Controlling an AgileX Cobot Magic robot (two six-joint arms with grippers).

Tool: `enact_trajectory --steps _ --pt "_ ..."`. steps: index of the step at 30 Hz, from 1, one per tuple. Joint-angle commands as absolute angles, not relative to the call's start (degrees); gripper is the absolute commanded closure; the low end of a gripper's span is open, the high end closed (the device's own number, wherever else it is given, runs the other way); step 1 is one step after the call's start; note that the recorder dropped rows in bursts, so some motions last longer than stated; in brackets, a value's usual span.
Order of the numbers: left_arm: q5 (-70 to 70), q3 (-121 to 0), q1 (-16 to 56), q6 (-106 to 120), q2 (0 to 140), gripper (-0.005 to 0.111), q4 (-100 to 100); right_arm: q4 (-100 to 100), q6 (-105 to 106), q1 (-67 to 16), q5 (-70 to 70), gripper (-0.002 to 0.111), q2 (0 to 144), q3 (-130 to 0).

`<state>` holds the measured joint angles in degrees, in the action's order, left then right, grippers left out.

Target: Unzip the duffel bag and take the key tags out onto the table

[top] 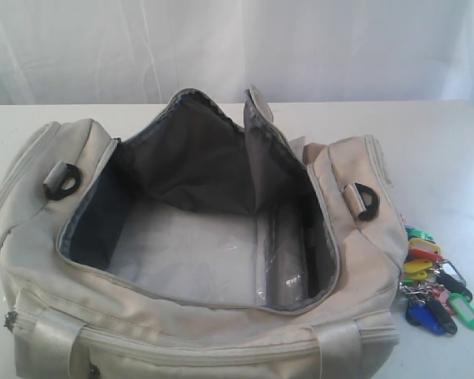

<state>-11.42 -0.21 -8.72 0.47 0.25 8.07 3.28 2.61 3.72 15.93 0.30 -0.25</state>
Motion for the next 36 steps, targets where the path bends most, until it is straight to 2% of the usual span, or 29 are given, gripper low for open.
enact_trajectory --steps 1,36 --pt "-11.1 0.0 -9.5 0.0 0.0 0.107 8.4 3.0 2.4 4.1 15.3 0.108 0.0 0.0" --pt "-13.5 0.0 -9.5 6.3 0.0 0.107 7.2 3.0 2.4 4.1 15.1 0.108 0.0 0.0"
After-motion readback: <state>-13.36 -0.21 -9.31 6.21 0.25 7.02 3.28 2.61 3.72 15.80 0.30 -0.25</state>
